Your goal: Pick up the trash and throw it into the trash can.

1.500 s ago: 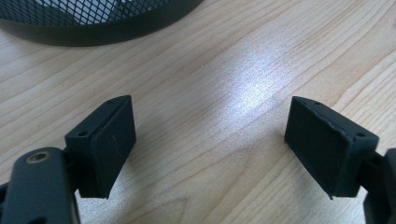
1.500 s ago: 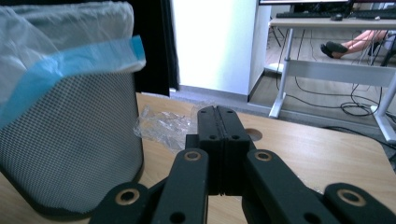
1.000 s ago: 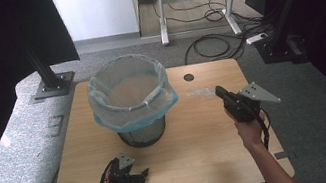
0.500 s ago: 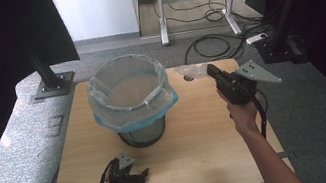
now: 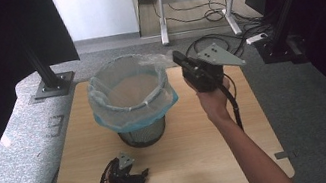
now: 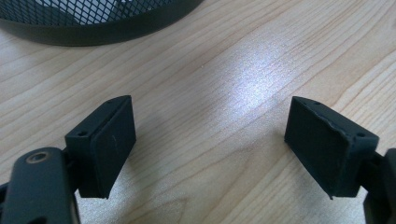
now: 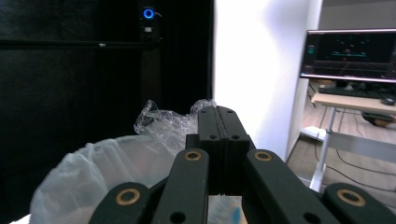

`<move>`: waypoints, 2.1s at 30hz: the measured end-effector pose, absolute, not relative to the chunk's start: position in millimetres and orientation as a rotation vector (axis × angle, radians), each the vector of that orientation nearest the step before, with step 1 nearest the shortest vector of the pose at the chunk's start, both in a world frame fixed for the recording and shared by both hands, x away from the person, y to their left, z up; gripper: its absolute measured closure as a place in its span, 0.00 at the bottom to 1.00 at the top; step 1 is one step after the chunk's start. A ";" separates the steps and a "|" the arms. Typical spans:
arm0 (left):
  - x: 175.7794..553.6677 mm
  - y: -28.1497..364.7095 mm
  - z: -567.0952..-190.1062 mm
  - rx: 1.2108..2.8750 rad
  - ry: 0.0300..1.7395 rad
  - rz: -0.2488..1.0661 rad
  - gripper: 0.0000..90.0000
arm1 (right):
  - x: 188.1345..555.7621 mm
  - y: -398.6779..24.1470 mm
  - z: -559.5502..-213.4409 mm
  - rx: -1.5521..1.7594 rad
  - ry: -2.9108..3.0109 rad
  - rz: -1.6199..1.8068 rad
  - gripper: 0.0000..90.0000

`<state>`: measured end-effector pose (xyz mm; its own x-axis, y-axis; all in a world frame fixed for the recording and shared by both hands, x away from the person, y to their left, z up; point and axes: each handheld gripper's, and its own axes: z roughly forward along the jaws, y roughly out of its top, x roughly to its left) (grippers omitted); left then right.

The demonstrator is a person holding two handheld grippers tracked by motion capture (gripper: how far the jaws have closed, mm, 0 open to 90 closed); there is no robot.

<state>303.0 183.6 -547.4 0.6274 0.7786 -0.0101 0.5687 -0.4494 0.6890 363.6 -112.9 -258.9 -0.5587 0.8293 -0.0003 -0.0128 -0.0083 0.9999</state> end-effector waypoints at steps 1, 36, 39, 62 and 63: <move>302.9 183.6 -547.4 2.182 1.049 0.406 0.18 | 364.3 -107.6 -256.7 0.850 1.623 1.642 0.98; 302.9 183.5 -547.6 2.180 1.049 0.408 0.18 | 410.6 5.0 -301.8 0.827 1.962 1.483 0.55; 302.9 183.5 -547.5 2.181 1.050 0.407 0.18 | 405.5 -4.0 -304.2 0.849 1.955 1.470 0.44; 302.8 183.7 -547.2 2.182 1.050 0.407 0.18 | 352.1 -143.9 -356.6 0.958 1.862 1.495 0.37; 302.8 183.7 -547.2 2.182 1.050 0.407 0.18 | 350.7 -150.0 -362.4 0.970 1.859 1.490 0.37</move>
